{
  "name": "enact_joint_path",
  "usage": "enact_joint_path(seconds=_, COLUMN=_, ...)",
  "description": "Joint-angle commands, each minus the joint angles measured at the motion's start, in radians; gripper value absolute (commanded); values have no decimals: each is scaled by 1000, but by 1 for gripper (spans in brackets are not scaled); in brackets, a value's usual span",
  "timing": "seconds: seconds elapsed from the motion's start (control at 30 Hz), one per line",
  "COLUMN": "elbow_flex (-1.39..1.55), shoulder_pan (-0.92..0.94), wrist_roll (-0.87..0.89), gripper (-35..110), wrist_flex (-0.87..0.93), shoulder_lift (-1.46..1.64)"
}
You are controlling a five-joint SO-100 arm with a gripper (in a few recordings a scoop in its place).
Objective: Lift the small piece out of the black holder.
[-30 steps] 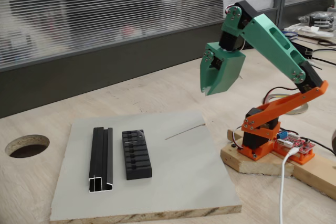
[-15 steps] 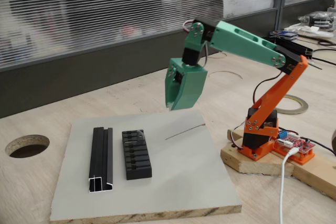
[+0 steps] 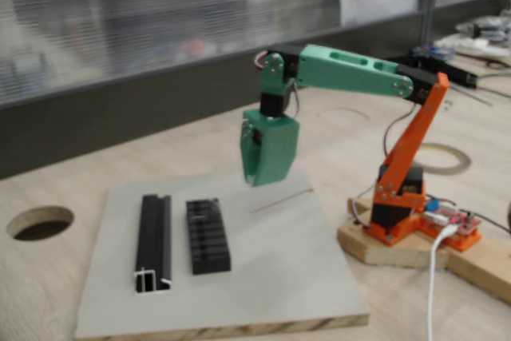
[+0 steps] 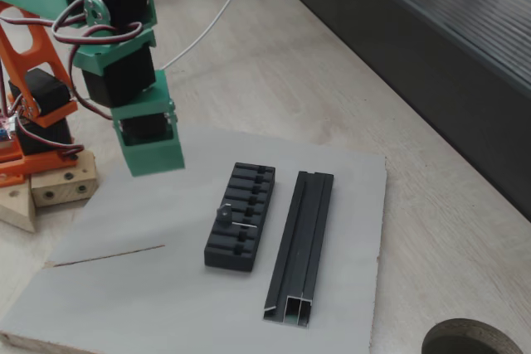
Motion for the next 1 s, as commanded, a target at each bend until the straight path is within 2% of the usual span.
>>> enact_joint_path(seconds=0.0, elbow_flex=-18, shoulder_pan=3, wrist_roll=28, gripper=10, wrist_flex=-89, shoulder_lift=12)
enact_joint_path(seconds=0.27, elbow_flex=-15, shoulder_pan=5, wrist_roll=32, gripper=10, wrist_flex=-138, shoulder_lift=9)
enact_joint_path(seconds=0.63, elbow_flex=-18, shoulder_pan=3, wrist_roll=374, gripper=10, wrist_flex=-140, shoulder_lift=-54)
enact_joint_path(seconds=0.97, elbow_flex=-5, shoulder_pan=3, wrist_roll=380, gripper=11, wrist_flex=-133, shoulder_lift=-51)
